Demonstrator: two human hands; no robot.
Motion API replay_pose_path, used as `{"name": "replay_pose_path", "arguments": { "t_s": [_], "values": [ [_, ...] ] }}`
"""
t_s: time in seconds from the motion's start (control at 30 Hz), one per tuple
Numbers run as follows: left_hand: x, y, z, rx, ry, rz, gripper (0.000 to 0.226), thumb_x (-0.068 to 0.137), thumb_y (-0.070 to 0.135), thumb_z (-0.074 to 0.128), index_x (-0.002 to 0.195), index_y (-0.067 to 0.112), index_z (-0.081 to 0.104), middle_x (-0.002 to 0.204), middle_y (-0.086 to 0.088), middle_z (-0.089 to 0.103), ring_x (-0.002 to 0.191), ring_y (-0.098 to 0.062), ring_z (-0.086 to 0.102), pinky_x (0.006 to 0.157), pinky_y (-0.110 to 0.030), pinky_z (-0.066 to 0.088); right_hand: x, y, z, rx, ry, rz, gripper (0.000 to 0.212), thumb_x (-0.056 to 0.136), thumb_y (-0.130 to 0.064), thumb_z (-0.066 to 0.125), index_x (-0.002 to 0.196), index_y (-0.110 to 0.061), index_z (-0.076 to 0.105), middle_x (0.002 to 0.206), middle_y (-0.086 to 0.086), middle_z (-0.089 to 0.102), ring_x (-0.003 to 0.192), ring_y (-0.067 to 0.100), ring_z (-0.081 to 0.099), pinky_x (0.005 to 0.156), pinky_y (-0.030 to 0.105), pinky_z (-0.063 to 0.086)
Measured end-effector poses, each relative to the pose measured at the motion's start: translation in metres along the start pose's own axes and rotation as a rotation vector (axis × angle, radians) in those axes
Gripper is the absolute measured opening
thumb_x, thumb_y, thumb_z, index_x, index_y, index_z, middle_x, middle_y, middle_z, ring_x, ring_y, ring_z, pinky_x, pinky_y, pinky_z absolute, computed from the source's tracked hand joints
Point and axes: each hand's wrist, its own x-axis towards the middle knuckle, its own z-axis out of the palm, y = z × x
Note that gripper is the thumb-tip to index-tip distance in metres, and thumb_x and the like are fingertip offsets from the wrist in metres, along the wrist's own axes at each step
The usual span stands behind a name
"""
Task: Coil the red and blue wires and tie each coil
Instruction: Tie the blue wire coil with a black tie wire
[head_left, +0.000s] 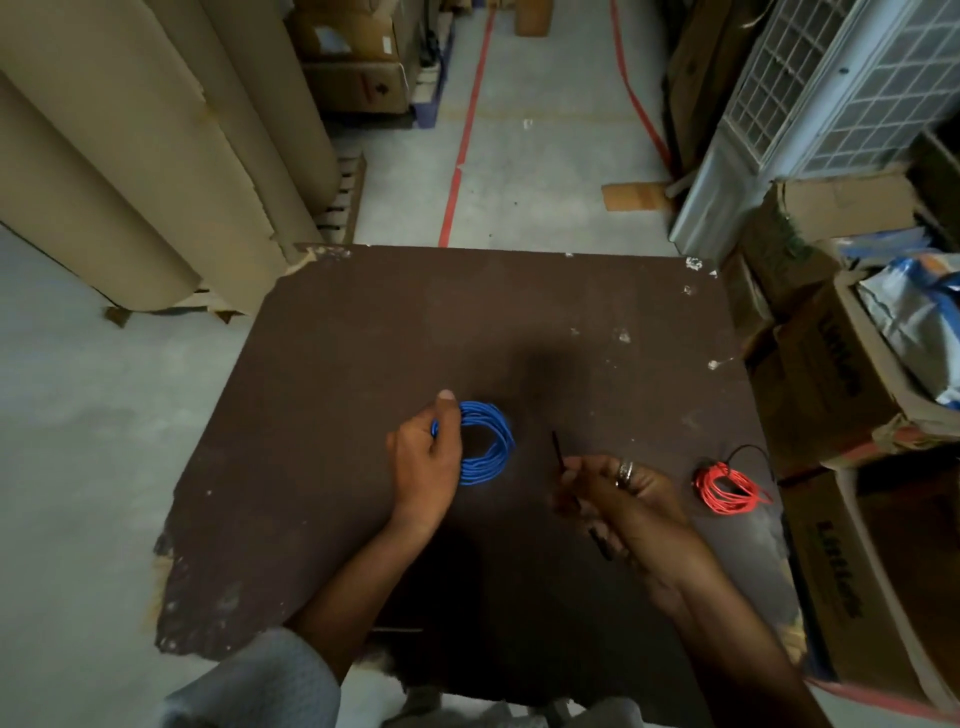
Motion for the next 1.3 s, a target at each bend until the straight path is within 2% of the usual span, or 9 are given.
{"name": "replay_pose_path", "arguments": {
  "t_s": [0.13, 0.23, 0.43, 0.63, 0.83, 1.0, 1.07, 1.2, 1.3],
  "values": [
    [0.008, 0.006, -0.021, -0.018, 0.019, 0.069, 0.053, 0.104, 0.037, 0.042, 0.057, 0.012, 0.038, 0.047, -0.002, 0.038, 0.044, -0.02, 0.041, 0.049, -0.043, 0.035, -0.003, 0.004, 0.027, -0.236, 0.01, -0.107, 0.014, 0.087, 0.006, 0.069, 0.097, -0.004, 0.072, 0.067, 0.004, 0.069, 0.053, 0.007, 0.06, 0.049, 0.015, 0.047],
    [0.011, 0.013, -0.034, -0.014, 0.026, 0.13, 0.052, 0.105, 0.036, 0.042, 0.057, 0.015, 0.038, 0.047, 0.003, 0.037, 0.043, -0.018, 0.042, 0.047, -0.038, 0.032, -0.004, 0.005, 0.043, -0.294, 0.009, -0.129, 0.01, 0.085, 0.007, 0.07, 0.093, 0.002, 0.069, 0.069, 0.013, 0.061, 0.05, 0.011, 0.055, 0.046, 0.018, 0.046],
    [0.013, 0.014, -0.051, -0.05, 0.017, 0.182, 0.048, 0.105, 0.04, 0.038, 0.059, 0.024, 0.037, 0.05, 0.008, 0.033, 0.043, -0.01, 0.036, 0.044, -0.031, 0.028, -0.006, 0.005, 0.069, -0.391, -0.111, -0.04, 0.01, 0.089, -0.002, 0.07, 0.097, -0.001, 0.075, 0.069, 0.006, 0.071, 0.054, 0.01, 0.062, 0.048, 0.02, 0.049],
    [0.01, 0.016, -0.066, -0.088, -0.006, 0.198, 0.042, 0.104, 0.038, 0.039, 0.064, 0.028, 0.048, 0.051, 0.006, 0.044, 0.045, -0.013, 0.048, 0.04, -0.027, 0.036, -0.006, 0.002, 0.092, -0.281, -0.123, -0.06, 0.015, 0.092, -0.001, 0.065, 0.104, -0.003, 0.073, 0.07, 0.005, 0.066, 0.057, 0.01, 0.061, 0.049, 0.019, 0.05],
    [0.01, 0.012, -0.078, -0.094, 0.037, 0.206, 0.049, 0.103, 0.042, 0.04, 0.067, 0.014, 0.058, 0.055, -0.002, 0.053, 0.049, -0.019, 0.054, 0.045, -0.041, 0.044, -0.004, 0.001, 0.103, -0.134, -0.12, -0.066, 0.017, 0.092, 0.002, 0.062, 0.1, -0.005, 0.075, 0.078, 0.009, 0.073, 0.064, 0.011, 0.067, 0.059, 0.022, 0.057],
    [0.006, 0.016, -0.082, -0.119, 0.036, 0.162, 0.045, 0.103, 0.044, 0.041, 0.067, 0.022, 0.056, 0.057, 0.006, 0.052, 0.051, -0.012, 0.054, 0.046, -0.024, 0.041, -0.01, 0.003, 0.107, -0.127, -0.116, -0.203, 0.024, 0.092, 0.007, 0.06, 0.092, -0.009, 0.076, 0.076, 0.009, 0.075, 0.069, 0.014, 0.071, 0.068, 0.026, 0.055],
    [0.003, 0.016, -0.081, -0.119, 0.03, 0.133, 0.046, 0.103, 0.046, 0.04, 0.07, 0.02, 0.06, 0.059, 0.005, 0.055, 0.054, -0.012, 0.057, 0.046, -0.027, 0.045, -0.013, 0.004, 0.109, -0.142, -0.117, -0.279, 0.024, 0.09, 0.011, 0.06, 0.093, -0.006, 0.076, 0.084, 0.013, 0.075, 0.069, 0.014, 0.072, 0.059, 0.019, 0.054],
    [-0.003, 0.017, -0.081, -0.143, 0.024, 0.075, 0.044, 0.104, 0.046, 0.041, 0.077, 0.022, 0.066, 0.063, 0.003, 0.061, 0.059, -0.014, 0.062, 0.05, -0.035, 0.052, -0.012, 0.006, 0.11, -0.119, -0.175, -0.388, 0.033, 0.082, 0.018, 0.065, 0.085, -0.011, 0.08, 0.106, 0.013, 0.075, 0.092, 0.022, 0.074, 0.08, 0.025, 0.06],
    [-0.007, 0.024, -0.082, -0.191, -0.004, 0.016, 0.042, 0.104, 0.041, 0.041, 0.076, 0.022, 0.065, 0.063, 0.001, 0.061, 0.059, -0.012, 0.061, 0.051, -0.032, 0.05, -0.008, 0.008, 0.107, -0.392, -0.112, -0.634, 0.023, 0.082, 0.01, 0.072, 0.09, -0.011, 0.078, 0.103, 0.013, 0.074, 0.092, 0.008, 0.073, 0.08, 0.018, 0.057]
  ]
}}
